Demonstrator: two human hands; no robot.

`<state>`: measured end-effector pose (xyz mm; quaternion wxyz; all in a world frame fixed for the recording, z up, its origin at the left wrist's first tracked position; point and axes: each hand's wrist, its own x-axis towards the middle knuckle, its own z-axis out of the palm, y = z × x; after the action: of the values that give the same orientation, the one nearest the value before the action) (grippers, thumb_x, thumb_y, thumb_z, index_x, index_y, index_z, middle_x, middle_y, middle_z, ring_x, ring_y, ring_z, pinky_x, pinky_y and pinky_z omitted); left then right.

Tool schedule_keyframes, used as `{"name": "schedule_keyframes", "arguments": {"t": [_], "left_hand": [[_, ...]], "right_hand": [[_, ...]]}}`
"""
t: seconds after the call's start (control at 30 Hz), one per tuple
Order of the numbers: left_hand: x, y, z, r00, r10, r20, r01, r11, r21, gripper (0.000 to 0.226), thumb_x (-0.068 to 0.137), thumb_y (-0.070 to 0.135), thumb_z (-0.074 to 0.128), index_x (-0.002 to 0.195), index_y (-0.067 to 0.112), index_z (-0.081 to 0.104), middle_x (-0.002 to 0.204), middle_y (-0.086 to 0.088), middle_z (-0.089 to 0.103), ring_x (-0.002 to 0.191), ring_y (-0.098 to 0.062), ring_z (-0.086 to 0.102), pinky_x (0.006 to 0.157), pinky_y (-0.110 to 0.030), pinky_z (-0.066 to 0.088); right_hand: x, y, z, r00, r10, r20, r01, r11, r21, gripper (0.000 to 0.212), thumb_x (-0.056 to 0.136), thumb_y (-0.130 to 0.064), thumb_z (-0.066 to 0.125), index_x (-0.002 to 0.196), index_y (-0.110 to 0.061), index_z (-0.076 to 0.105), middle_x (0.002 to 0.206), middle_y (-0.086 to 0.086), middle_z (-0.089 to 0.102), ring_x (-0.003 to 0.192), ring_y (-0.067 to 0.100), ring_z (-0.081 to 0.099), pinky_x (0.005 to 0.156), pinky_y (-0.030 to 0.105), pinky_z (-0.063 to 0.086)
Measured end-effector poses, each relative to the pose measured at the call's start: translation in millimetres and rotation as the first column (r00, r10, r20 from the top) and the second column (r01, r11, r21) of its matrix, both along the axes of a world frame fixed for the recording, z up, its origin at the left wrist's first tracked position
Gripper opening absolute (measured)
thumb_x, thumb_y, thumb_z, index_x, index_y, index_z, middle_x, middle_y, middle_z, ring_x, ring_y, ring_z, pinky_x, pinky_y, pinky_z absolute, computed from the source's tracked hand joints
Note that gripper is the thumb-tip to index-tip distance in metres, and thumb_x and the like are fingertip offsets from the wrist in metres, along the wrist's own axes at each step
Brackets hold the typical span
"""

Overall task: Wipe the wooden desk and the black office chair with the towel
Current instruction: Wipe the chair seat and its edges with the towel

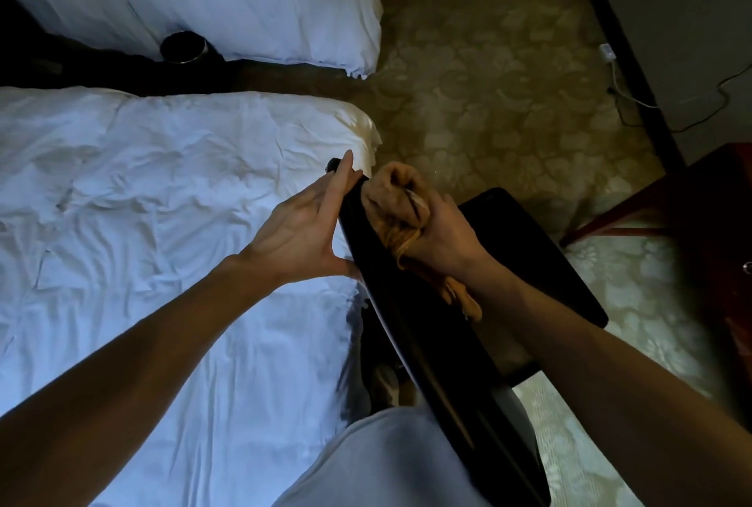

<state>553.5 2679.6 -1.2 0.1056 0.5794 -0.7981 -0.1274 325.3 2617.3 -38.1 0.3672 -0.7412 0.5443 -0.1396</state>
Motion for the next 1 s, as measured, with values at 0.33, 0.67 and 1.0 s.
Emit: {"name": "schedule_keyframes", "arguments": {"t": [0.33,0.67,1.0], "left_hand": [[-5,10,9,0.999,-0.004,0.053,0.005,1.000,-0.026,0.145,0.059,0.086,0.070,0.165,0.017,-0.003,0.163,0.002,0.039,0.146,-0.021,0.041,0.101,-0.036,0.050],[-23,54,27,0.965,0.199,-0.172,-0.164,0.967,0.196,0.091,0.083,0.090,0.038,0.158,0.039,0.031,0.163,0.013,0.036,0.151,-0.013,0.033,0.119,-0.040,0.034],[-135,101,73,0.684,0.194,-0.703,-0.155,0.981,0.120,0.036,0.100,0.043,0.064,0.082,0.013,0.072,0.083,0.002,0.076,0.087,-0.015,0.072,0.090,-0.036,0.054]], "right_hand": [[5,-21,37,0.635,-0.608,0.476,0.467,0.793,0.390,0.019,0.083,-0.011,0.080,0.091,-0.023,0.068,0.102,0.006,0.074,0.102,0.026,0.071,0.093,0.039,0.059],[-42,30,70,0.574,-0.609,0.548,0.381,0.791,0.479,0.017,0.099,-0.016,0.062,0.115,-0.009,0.064,0.100,0.003,0.068,0.088,0.020,0.067,0.073,0.032,0.058],[-133,156,103,0.302,-0.663,0.686,0.167,0.745,0.646,0.033,0.108,-0.018,0.040,0.128,-0.005,0.064,0.116,0.012,0.074,0.114,0.028,0.067,0.102,0.040,0.052]]}}
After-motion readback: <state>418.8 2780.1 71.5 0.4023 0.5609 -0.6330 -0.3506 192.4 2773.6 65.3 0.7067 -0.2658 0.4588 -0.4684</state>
